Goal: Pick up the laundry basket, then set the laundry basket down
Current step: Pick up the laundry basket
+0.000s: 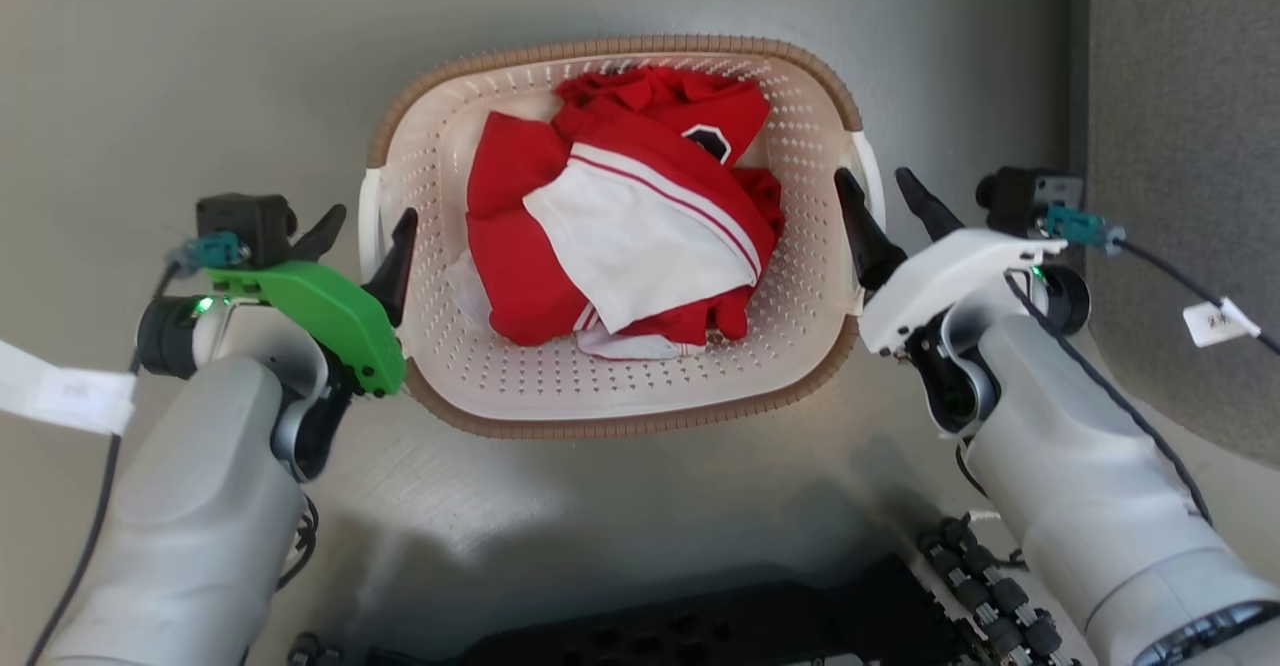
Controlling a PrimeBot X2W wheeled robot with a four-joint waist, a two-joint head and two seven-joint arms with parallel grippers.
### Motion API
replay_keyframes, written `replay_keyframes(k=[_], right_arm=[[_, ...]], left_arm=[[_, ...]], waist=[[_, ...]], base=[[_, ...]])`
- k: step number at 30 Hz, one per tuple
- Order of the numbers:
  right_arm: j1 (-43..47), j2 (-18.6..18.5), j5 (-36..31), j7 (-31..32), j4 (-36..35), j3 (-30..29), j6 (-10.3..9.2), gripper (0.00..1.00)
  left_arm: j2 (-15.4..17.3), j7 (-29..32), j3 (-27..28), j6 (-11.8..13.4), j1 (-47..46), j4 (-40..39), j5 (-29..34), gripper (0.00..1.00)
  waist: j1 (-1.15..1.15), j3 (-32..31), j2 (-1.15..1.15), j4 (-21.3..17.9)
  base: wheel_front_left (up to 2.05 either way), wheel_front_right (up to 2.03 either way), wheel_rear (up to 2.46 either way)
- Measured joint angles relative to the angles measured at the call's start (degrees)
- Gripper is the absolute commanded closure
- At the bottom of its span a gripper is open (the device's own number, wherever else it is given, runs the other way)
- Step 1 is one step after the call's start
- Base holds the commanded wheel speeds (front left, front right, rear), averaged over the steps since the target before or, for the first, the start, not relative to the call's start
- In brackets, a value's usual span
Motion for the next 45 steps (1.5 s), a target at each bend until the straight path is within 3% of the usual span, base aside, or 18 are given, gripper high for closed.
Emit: replay_keyframes(k=[13, 15, 18, 19, 20, 21, 22, 24, 45], right_arm=[[-3.9, 0.0, 5.1, 0.8, 4.4, 4.6, -0.01, 0.00], [-4.4, 0.0, 6.1, 0.8, 4.7, 5.1, -0.01, 0.45], [-5.2, 0.0, 6.9, 0.8, 5.4, 6.0, -0.04, 0.77], [-5.4, 0.0, 7.3, 0.8, 5.7, 6.4, 0.01, 0.97], [-5.5, 0.1, 7.6, 0.9, 5.8, 6.9, 0.04, 1.00], [-5.6, 0.1, 7.8, 1.0, 6.0, 7.3, 0.03, 1.00], [-5.7, 0.0, 7.9, 1.0, 6.2, 7.6, 0.03, 1.00], [-5.8, 0.0, 8.4, 1.0, 6.4, 8.1, 0.03, 1.00], [-6.6, 0.6, 12.8, 1.1, 10.1, 14.9, 0.87, 1.00]], left_arm=[[0.0, 4.1, -2.4, -0.1, -4.0, 4.5, -4.3, 0.00], [0.0, 4.2, -2.7, -0.3, -4.3, 4.8, -4.8, 0.00], [0.0, 4.2, -3.4, -0.4, -4.9, 5.3, -5.5, 0.00], [0.0, 4.2, -3.6, -0.4, -5.2, 5.4, -5.5, 0.00], [0.0, 4.3, -3.8, -0.4, -5.4, 5.5, -5.5, 0.06], [0.0, 4.6, -3.9, -0.4, -5.6, 5.7, -5.8, 0.55], [0.0, 4.6, -4.1, -0.4, -5.7, 6.1, -6.4, 0.95], [0.0, 4.6, -4.6, -0.4, -5.9, 6.3, -7.1, 1.00], [-1.3, 4.1, -9.5, 0.2, -5.8, 10.6, -12.9, 1.00]], waist=[[0.00, 3.1, 0.00, -0.1], [0.00, 3.2, 0.00, -0.1], [0.00, 3.2, 0.00, -0.1], [0.00, 3.2, 0.00, 0.0], [0.00, 3.1, 0.00, 0.0], [0.00, 3.1, 0.00, 0.0], [0.00, 3.1, 0.00, 0.0], [0.00, 3.1, 0.00, 0.0], [0.00, -5.5, 0.00, 0.0]], base=[[0.00, 0.00, 0.00], [0.00, 0.00, 0.00], [0.00, 0.00, 0.00], [0.00, 0.00, 0.00], [0.00, 0.00, 0.00], [0.00, 0.00, 0.00], [0.00, 0.00, 0.00], [0.00, 0.00, 0.00], [0.00, 0.00, 0.00]])
